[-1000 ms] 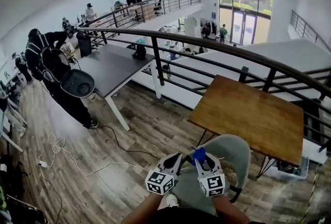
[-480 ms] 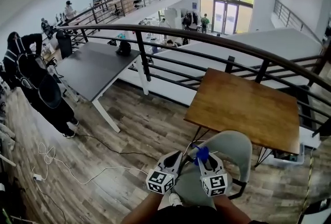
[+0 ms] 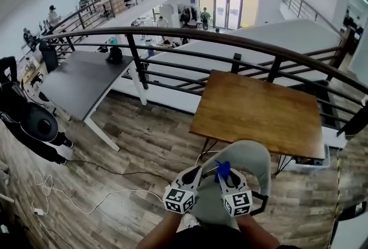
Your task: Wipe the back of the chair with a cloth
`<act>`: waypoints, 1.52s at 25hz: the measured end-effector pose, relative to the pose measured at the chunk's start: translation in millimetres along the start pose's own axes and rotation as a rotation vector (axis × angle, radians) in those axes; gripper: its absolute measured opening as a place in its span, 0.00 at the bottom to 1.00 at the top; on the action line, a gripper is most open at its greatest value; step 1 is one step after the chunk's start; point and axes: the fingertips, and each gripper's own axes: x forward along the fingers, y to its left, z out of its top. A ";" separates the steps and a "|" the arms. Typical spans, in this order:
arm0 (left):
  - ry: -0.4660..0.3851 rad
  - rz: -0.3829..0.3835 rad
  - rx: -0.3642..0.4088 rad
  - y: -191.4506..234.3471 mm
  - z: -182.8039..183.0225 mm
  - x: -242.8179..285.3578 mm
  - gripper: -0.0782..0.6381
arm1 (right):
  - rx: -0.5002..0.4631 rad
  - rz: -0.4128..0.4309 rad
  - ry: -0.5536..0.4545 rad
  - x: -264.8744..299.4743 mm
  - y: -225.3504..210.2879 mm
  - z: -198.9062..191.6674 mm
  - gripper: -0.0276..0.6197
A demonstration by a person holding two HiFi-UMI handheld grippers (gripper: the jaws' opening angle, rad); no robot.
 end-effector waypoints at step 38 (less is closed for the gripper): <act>0.185 -0.031 0.048 42.1 -121.0 201.6 0.11 | 0.093 -0.124 0.113 130.1 -150.9 -129.1 0.22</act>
